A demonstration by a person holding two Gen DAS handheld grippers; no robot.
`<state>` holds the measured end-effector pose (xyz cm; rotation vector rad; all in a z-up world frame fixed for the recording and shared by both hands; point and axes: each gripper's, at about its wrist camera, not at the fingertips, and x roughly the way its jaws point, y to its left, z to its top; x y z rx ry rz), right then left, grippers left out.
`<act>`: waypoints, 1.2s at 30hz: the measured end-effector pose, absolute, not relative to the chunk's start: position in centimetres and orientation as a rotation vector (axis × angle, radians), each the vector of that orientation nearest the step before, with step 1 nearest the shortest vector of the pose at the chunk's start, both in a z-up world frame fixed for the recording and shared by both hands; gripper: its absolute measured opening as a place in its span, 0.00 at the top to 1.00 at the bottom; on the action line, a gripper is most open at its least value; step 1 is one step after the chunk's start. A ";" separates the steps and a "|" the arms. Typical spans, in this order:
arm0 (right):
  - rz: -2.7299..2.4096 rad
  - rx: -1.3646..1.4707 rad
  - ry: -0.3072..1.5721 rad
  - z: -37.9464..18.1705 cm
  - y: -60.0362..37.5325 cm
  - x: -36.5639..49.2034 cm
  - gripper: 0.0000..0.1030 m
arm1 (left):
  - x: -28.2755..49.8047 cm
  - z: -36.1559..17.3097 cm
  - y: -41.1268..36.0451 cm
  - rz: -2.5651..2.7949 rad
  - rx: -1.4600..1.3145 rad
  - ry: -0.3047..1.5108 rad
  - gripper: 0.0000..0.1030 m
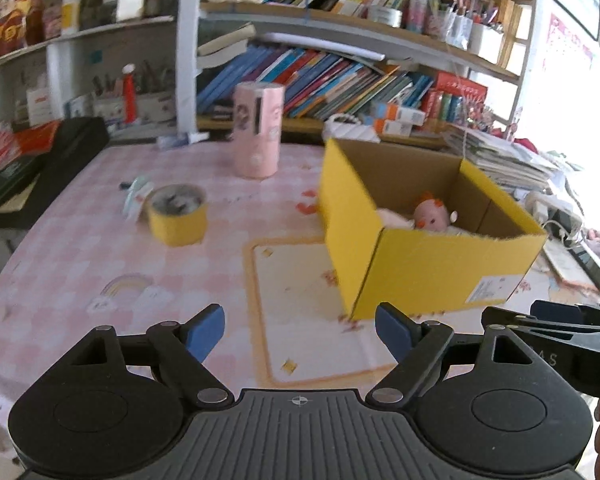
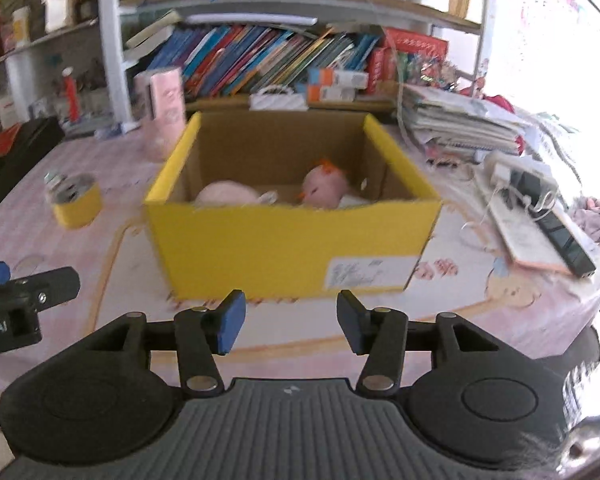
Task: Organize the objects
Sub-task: 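Withdraw both open tools from the box back over the table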
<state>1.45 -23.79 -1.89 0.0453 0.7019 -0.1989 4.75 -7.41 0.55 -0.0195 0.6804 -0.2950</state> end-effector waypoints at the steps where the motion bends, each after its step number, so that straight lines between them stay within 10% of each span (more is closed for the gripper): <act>1: -0.195 0.044 0.706 -2.0 -23.3 1.3 0.50 | 4.4 0.4 -7.0 -0.288 -0.021 0.689 0.18; 36: -0.003 0.007 0.721 -2.2 -10.6 -1.4 0.24 | -0.6 0.2 4.4 -0.131 -0.038 0.696 0.09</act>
